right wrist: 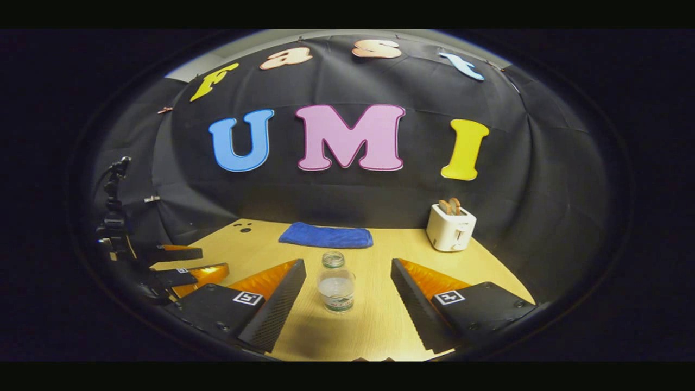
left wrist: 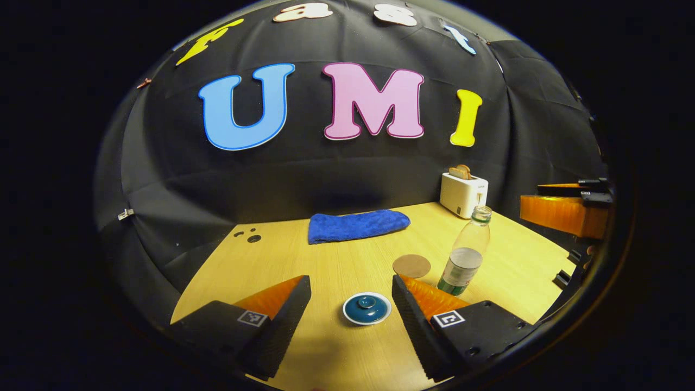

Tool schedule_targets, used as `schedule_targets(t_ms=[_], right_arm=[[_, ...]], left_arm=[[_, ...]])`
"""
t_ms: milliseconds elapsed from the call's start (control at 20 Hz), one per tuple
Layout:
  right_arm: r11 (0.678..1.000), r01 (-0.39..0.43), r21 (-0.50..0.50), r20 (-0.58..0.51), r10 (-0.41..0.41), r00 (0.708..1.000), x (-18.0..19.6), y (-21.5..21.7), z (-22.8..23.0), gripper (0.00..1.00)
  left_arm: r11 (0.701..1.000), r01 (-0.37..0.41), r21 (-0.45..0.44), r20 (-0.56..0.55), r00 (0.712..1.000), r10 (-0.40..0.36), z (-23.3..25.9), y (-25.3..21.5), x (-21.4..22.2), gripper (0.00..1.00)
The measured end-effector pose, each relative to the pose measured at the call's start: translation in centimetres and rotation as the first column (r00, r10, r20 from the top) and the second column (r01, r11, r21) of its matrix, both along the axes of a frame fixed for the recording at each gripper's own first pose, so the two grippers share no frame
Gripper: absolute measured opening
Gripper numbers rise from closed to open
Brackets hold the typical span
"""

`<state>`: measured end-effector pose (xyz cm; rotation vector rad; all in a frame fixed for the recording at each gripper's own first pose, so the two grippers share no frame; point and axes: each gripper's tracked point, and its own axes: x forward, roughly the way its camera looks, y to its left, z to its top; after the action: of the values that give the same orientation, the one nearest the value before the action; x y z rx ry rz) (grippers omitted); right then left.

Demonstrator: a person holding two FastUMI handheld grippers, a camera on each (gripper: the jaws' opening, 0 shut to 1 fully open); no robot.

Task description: Open the teacup lid with one hand, grasp the water bottle and pour water into the teacup with the other hand; after pouring, place the water bottle on the coaster and then close the teacup lid.

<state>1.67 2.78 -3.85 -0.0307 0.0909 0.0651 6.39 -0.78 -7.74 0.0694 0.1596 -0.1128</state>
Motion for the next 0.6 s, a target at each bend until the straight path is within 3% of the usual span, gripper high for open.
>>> schedule_targets(t_ms=[300,600], right_arm=[[1.0,-0.016,-0.024,-0.02,0.015,1.0,0.4,0.2,-1.9,0.98],[0.999,-0.035,-0.039,-0.083,0.032,0.996,1.3,0.4,-5.3,0.98]], left_arm=[[0.998,0.014,0.063,-0.038,0.999,-0.012,-3.9,-0.8,2.8,0.92],[0.993,0.054,0.102,-0.06,0.997,-0.048,-7.4,-2.1,5.7,0.73]])
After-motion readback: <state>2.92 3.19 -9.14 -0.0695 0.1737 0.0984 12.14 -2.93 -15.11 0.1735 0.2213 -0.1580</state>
